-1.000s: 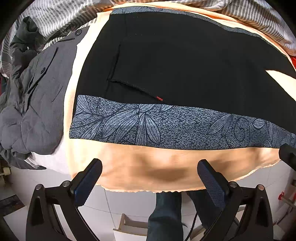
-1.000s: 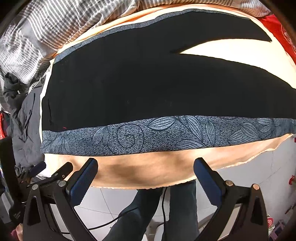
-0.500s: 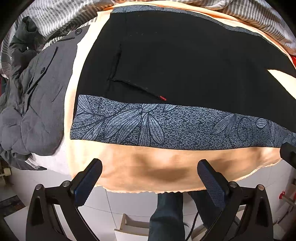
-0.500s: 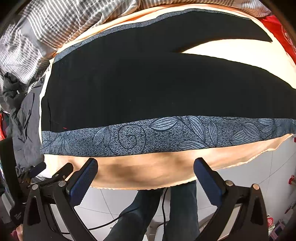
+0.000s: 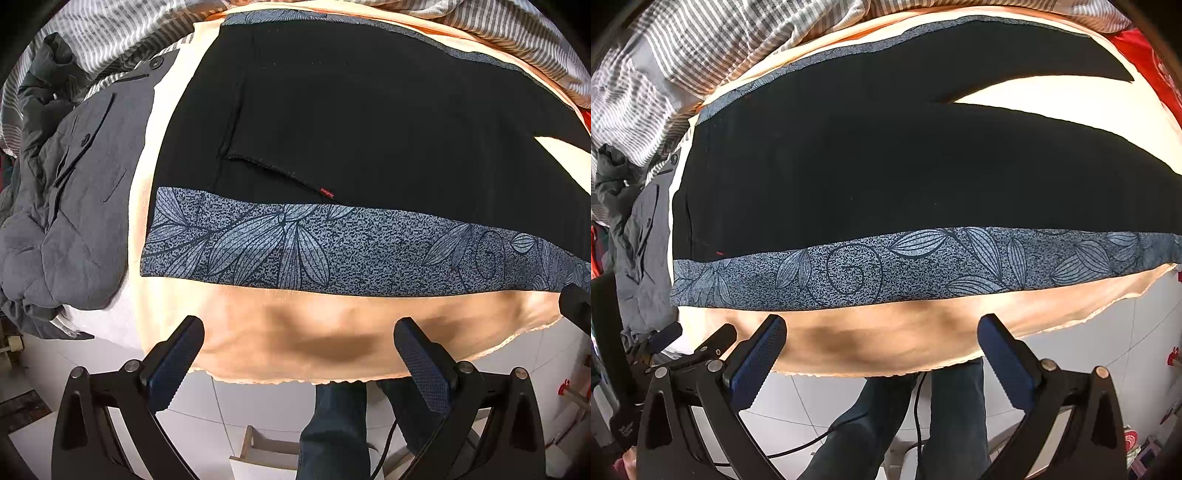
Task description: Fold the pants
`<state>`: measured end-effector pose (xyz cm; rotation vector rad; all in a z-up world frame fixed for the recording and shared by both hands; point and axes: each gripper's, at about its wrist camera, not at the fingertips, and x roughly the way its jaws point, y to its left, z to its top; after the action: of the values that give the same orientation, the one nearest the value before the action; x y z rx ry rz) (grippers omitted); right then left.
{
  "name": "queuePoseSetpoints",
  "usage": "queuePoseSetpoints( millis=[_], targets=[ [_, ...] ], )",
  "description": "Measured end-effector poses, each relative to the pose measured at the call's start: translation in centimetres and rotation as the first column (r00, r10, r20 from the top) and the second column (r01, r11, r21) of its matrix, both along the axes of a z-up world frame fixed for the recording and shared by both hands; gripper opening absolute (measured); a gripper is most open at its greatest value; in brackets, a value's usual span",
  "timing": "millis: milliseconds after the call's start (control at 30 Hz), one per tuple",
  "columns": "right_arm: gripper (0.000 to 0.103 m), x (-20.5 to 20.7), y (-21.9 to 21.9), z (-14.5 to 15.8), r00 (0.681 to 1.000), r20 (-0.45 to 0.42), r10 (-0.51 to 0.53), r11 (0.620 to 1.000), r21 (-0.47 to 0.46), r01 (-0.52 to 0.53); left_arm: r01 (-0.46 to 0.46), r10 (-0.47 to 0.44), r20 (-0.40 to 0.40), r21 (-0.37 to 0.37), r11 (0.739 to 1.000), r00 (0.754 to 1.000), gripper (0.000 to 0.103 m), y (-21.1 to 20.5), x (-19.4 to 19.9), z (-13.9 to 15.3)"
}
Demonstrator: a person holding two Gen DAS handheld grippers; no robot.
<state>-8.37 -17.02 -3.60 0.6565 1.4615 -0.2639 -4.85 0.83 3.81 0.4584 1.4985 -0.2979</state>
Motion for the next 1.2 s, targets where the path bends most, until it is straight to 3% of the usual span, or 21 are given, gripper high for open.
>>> queuePoseSetpoints(
  millis=[33, 67, 967, 1100, 1200],
  targets=[
    [0.103, 0.0, 0.0, 0.0, 1.0, 0.0, 0.001, 1.0, -0.001, -0.001, -0.027, 0.027, 0.001, -0.001, 1.0, 1.0, 0.103, 0.5, 4.3, -1.2],
    [0.103, 0.1, 0.1, 0.0, 1.0, 0.001, 0.001, 1.0, -0.001, -0.001, -0.032, 0.032, 0.003, -0.001, 1.0, 0.999, 0.103, 0.3, 5.2, -1.5],
    [0.103, -0.1, 0.3, -1.3, 1.0, -0.015, -0.007, 1.0, 0.007, 0.007, -0.044, 0.043, -0.002, -0.052, 0.998, 0.999, 0.103, -0.9, 2.2, -0.3],
    [0.103, -0.5, 0.1, -1.6, 1.0, 0.003, -0.027, 0.999, 0.039, 0.027, -0.07, 0.067, -0.035, -0.118, 0.99, 0.997, 0.103, -0.6, 2.4, -0.4],
    [0.103, -1.2, -0.9, -2.5, 0.992, 0.063, -0.112, 0.979, 0.179, 0.099, -0.134, 0.118, -0.084, -0.226, 0.965, 0.989, 0.103, 0.4, 3.0, -0.6]
  ],
)
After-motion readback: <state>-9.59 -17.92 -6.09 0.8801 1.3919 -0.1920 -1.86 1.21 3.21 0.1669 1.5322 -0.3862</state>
